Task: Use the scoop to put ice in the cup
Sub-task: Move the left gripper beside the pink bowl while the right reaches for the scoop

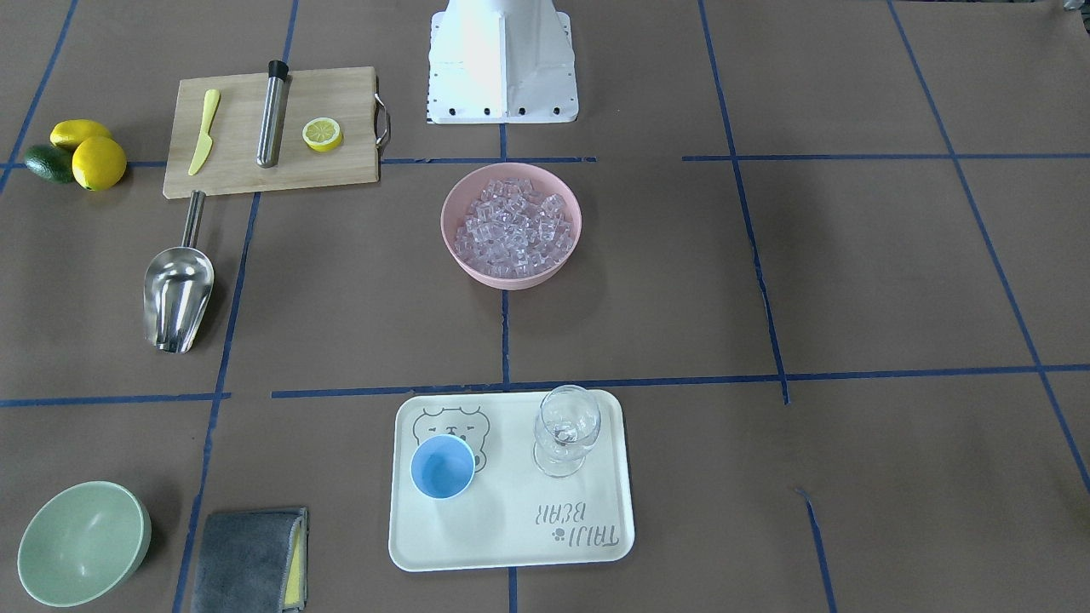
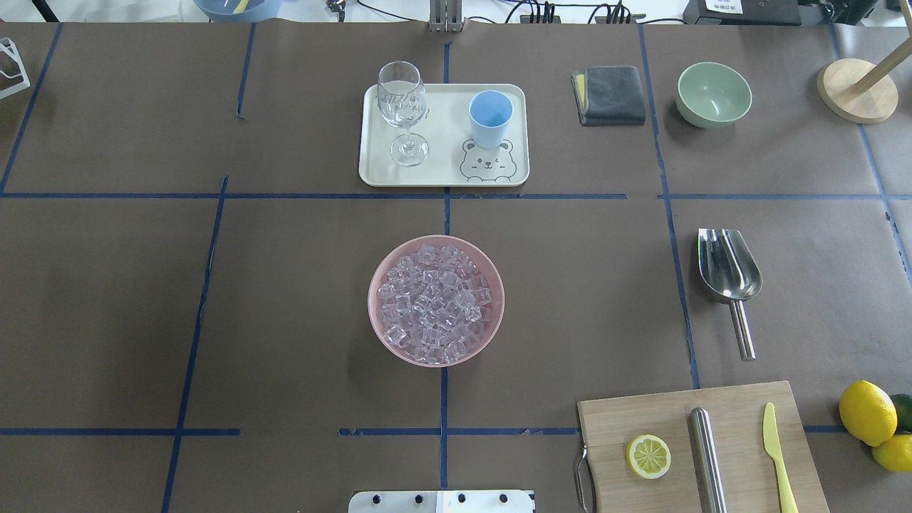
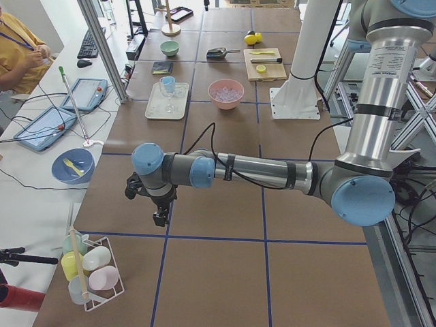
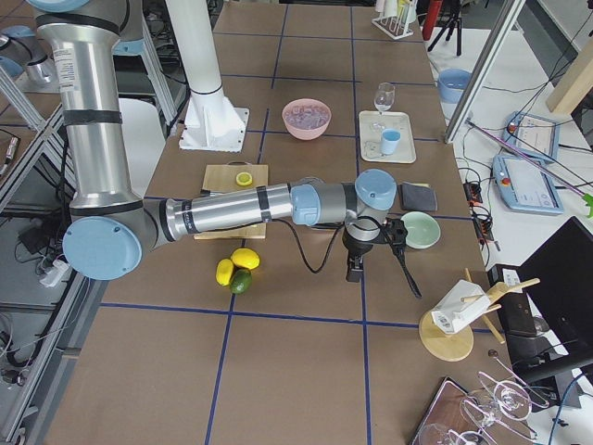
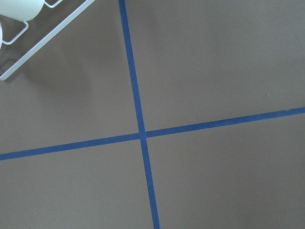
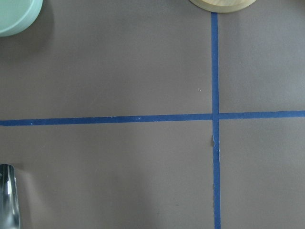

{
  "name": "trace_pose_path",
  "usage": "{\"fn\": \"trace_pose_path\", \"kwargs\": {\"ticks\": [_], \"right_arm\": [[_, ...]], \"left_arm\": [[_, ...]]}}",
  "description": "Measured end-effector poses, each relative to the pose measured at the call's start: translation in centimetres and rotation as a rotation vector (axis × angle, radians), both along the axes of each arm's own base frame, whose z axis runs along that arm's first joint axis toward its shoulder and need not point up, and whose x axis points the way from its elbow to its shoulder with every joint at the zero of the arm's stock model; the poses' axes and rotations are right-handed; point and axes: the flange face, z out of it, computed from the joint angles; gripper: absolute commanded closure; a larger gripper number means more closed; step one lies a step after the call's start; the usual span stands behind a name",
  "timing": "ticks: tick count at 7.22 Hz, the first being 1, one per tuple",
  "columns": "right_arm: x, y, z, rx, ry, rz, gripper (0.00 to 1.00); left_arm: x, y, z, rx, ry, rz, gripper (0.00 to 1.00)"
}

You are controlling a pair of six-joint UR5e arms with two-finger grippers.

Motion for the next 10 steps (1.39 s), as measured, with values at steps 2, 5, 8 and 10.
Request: {"fn": "trace_pose_path", "kwargs": {"ticks": [2,5,8,10], "right_arm": [[0.5,0.2,0.3,-0.007,0.001,0.009,0.00],[1.9,0.1,0.2,-0.004,0.001,0.035,0.00],[2.0,-0.1,-0.2,0.004,-0.001,0.037,0.00],[2.0,-0.3,-0.7,0.013,-0.002,0.038,0.00]], "left_arm": [[0.0,0.1,-1.0,0.021,0.001,0.000,0.00],[0.0,0.2,-4.5,0.097,0.005,-0.001,0.00],[0.1,0.4,-4.8,0.102,0.004,0.000,0.00],[0.1,1.0,-5.2,0.112,0.006,0.003,0.00]]}}
